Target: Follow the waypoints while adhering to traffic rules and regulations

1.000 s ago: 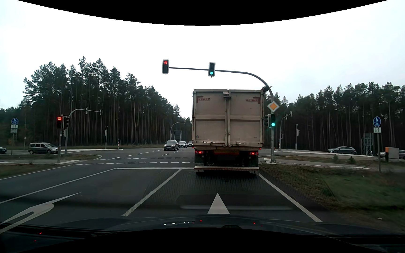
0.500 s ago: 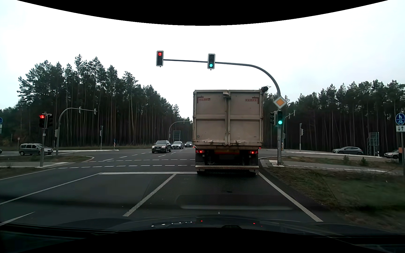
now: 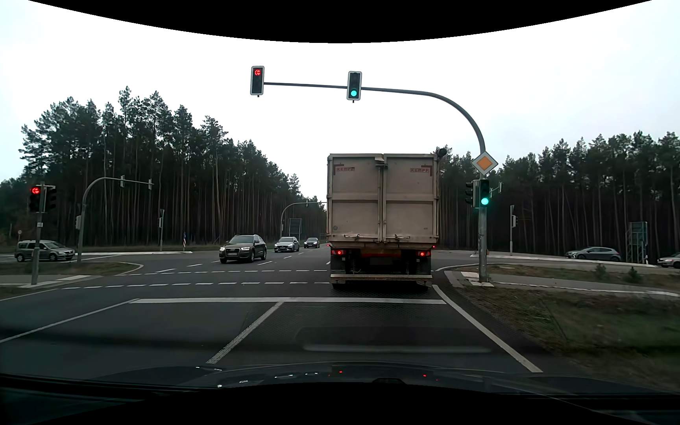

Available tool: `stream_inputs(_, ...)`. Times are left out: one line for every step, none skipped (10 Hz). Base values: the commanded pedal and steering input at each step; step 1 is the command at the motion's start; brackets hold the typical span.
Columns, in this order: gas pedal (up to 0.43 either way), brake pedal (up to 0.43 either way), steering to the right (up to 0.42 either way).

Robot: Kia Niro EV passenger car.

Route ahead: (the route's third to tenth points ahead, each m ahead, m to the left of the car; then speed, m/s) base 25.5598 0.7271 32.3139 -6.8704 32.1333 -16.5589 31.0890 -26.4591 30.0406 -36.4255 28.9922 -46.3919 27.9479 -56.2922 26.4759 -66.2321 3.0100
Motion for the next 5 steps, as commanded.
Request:
stream_inputs(0.150, 0.000, 0.005)
stream_inputs(0.157, 0.000, 0.005)
stream_inputs(0.169, 0.000, 0.005)
stream_inputs(0.169, 0.000, 0.005)
stream_inputs(0.169, 0.000, 0.004)
